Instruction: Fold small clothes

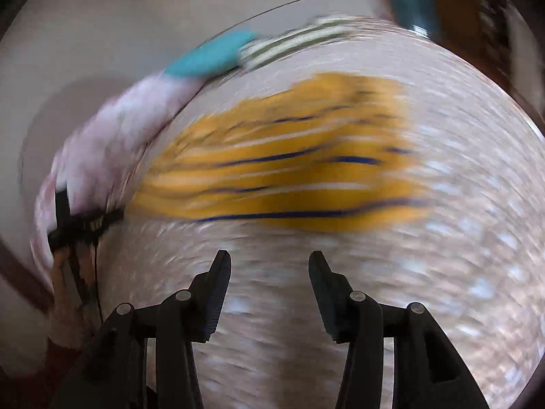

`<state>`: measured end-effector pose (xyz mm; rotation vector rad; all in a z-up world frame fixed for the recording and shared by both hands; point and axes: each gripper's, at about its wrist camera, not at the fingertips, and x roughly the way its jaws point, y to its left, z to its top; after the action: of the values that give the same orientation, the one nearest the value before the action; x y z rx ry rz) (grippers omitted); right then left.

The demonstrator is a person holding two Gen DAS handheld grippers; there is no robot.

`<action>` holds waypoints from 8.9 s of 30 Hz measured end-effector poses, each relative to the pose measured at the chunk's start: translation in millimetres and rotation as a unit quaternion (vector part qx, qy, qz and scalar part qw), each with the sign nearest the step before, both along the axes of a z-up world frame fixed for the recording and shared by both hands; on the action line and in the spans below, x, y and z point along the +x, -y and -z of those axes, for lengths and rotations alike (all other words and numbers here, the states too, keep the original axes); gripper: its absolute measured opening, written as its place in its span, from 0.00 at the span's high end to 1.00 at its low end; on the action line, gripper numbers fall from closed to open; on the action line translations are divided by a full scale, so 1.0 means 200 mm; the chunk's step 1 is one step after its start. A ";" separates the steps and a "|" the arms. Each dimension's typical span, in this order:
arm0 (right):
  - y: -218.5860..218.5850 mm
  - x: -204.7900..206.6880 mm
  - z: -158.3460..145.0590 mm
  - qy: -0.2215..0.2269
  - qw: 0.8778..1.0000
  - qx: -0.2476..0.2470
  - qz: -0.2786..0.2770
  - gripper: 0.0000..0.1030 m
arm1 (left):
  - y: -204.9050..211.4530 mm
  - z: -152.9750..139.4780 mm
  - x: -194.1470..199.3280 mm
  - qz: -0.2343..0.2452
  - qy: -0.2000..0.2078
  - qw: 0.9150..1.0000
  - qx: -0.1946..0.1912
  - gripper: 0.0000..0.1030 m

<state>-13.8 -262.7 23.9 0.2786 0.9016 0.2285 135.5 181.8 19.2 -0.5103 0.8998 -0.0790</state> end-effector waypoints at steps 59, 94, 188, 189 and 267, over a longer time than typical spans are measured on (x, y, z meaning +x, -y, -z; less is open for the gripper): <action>0.70 0.07 0.17 0.044 0.978 0.123 0.162 0.87 | 1.11 0.11 -0.23 0.227 0.009 0.959 0.170 0.17; 0.99 0.33 0.16 0.005 0.973 0.133 0.189 0.85 | 1.14 0.14 -0.25 0.238 0.021 0.954 0.183 0.01; 0.07 0.12 0.10 -0.126 0.965 0.211 -0.087 0.81 | 0.87 0.21 -0.29 0.192 0.043 0.979 0.043 0.04; 0.10 0.10 0.05 -0.111 0.968 0.211 -0.084 0.81 | 0.87 0.21 -0.29 0.192 0.042 0.979 0.044 0.04; 0.25 -0.61 -0.19 -0.056 0.973 -0.169 0.147 0.30 | 1.17 -0.23 -1.16 0.164 0.104 0.953 0.232 0.00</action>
<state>-134.8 -312.3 61.6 0.1063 0.9811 -0.2167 -97.1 -53.1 64.8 0.0891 0.7560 -0.2137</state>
